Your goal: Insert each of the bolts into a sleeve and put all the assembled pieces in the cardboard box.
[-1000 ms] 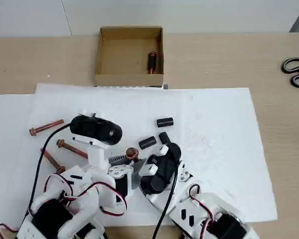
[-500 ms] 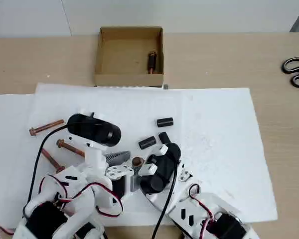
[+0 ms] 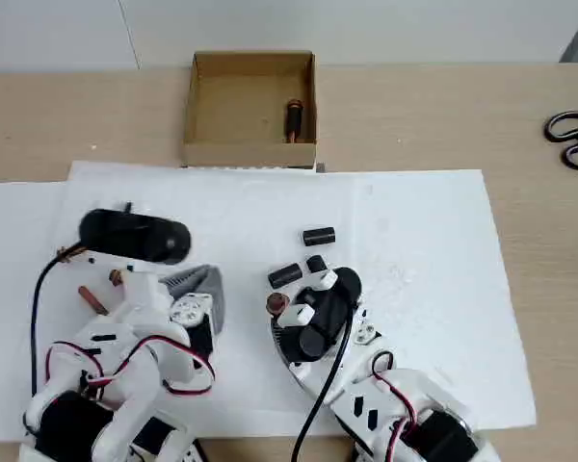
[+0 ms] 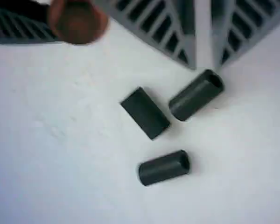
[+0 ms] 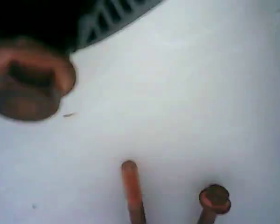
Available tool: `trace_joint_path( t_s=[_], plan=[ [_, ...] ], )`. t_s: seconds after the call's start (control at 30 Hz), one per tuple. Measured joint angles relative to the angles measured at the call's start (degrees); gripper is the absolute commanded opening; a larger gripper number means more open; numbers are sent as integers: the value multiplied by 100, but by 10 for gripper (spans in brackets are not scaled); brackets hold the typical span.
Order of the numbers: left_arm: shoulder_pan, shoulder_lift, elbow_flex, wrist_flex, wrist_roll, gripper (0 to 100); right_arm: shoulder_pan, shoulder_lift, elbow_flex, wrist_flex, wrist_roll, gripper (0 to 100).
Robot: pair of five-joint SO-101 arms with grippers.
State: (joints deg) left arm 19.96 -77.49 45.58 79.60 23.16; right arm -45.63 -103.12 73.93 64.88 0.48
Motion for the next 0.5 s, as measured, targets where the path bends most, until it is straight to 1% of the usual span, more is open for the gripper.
trace_joint_path(
  t_s=[0.1,0.2,0.37,0.43,0.5],
  plan=[
    [-492,-26,299,-185,-123,6,193,0,0,0,-167,2],
    [-1046,0,932,-563,-615,6,703,9,0,0,-519,2],
    [-2048,9,2514,-1908,-1407,6,1618,9,0,0,-686,2],
    [-2207,9,3042,-2488,-1714,6,1767,9,0,0,-703,2],
    [-2277,18,3358,-2875,-1969,6,1811,9,0,0,-721,2]
  ],
)
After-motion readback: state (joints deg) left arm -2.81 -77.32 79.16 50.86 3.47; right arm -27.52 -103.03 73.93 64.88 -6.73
